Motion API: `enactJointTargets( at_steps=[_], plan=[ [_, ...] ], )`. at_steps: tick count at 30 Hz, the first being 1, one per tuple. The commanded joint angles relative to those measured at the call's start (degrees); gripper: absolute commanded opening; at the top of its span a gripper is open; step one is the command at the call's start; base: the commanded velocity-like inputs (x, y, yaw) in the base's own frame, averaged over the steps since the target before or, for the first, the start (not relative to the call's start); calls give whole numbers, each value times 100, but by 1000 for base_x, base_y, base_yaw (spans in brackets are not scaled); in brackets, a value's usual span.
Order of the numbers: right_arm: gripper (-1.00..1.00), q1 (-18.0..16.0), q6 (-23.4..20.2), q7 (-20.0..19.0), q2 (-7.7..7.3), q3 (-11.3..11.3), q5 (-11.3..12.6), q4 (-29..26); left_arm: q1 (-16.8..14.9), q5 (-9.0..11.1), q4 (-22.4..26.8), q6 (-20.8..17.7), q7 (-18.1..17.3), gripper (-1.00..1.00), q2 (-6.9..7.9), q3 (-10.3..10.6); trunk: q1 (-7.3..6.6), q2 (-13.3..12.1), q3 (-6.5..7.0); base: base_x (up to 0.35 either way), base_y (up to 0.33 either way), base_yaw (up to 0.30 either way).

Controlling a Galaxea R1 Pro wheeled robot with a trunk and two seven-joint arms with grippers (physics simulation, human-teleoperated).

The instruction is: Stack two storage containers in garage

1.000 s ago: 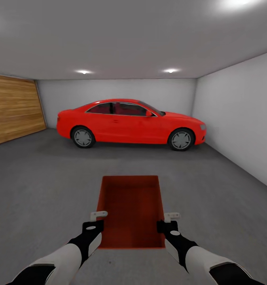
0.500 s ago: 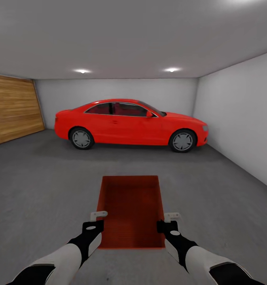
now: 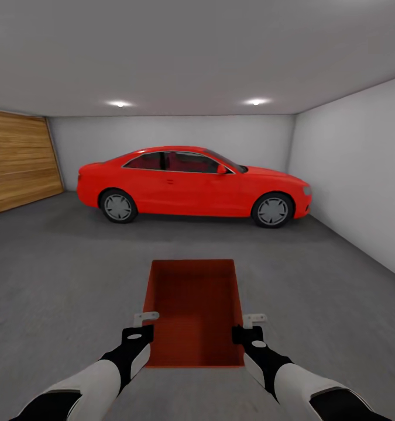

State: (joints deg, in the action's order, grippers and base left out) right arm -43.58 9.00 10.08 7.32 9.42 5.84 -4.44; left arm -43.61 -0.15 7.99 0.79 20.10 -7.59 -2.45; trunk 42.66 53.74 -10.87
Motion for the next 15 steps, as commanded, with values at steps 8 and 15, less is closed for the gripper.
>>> enactJointTargets(
  at_steps=[8,15],
  plan=[
    [-100,-13,232,134,-32,-362,22,-13,3,41,-17,9,29,-100,241,-110,4,6,-8,321,0,0],
    [-100,-13,217,137,-29,-362,22,-13,4,41,-17,9,29,-100,241,-107,4,6,-8,321,0,0]
  ],
)
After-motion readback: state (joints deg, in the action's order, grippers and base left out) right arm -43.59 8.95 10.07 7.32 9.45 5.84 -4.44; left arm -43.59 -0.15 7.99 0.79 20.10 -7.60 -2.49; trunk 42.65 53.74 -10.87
